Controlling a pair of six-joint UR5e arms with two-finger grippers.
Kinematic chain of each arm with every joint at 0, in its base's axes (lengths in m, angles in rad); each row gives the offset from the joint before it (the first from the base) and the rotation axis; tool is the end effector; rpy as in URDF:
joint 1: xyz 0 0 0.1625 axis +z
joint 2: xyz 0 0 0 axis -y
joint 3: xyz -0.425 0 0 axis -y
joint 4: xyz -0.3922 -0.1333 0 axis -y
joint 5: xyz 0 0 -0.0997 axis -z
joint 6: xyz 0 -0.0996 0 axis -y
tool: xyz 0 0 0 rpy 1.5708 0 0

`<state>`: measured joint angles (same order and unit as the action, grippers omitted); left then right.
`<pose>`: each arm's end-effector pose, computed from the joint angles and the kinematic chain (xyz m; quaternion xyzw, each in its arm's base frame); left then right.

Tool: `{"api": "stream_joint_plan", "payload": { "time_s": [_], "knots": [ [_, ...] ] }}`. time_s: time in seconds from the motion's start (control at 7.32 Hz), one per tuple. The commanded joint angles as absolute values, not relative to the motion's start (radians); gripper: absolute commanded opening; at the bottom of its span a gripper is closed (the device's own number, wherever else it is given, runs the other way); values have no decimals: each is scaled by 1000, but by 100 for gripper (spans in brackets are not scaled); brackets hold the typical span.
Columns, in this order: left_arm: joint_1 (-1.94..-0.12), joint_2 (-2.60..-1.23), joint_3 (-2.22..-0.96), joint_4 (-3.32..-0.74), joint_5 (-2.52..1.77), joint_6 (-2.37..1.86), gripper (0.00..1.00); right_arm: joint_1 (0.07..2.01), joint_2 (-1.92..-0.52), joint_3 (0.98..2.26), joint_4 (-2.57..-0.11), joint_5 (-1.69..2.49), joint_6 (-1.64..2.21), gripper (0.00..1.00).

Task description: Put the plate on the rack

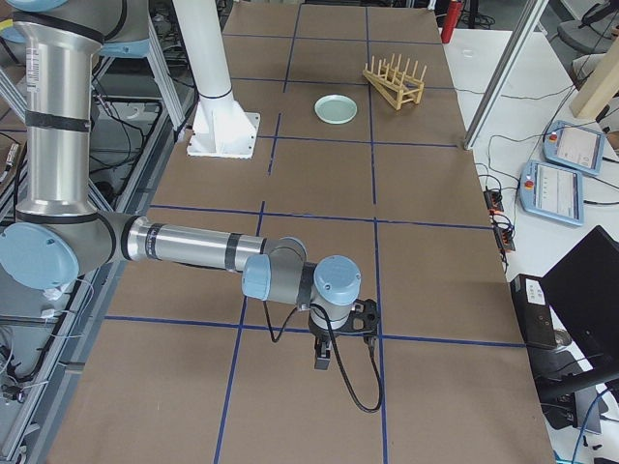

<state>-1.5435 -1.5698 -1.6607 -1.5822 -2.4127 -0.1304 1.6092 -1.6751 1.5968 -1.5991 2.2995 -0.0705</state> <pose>-0.0454 -0.4975 0.6087 0.0135 0.4105 -0.0265 0.9114 0.0837 -0.4351 0.7004 -0.0303 -0.3580 0.0040 0.9332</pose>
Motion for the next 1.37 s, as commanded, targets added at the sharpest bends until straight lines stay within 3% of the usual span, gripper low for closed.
{"api": "stream_joint_plan", "payload": {
  "time_s": [0.0,0.68,1.23],
  "knots": [
    [-1546,-1571,-1680,-1582,-2411,-129,100,1609,-1675,1595,-1598,2299,-69,100],
    [-1536,-1768,-1783,-1513,-2283,-265,100,1609,-1675,1595,-1600,2299,-69,100],
    [-1262,-1909,-1977,-1402,-2276,-640,100,1609,-1675,1597,-1598,2299,-69,100]
  ]
}}
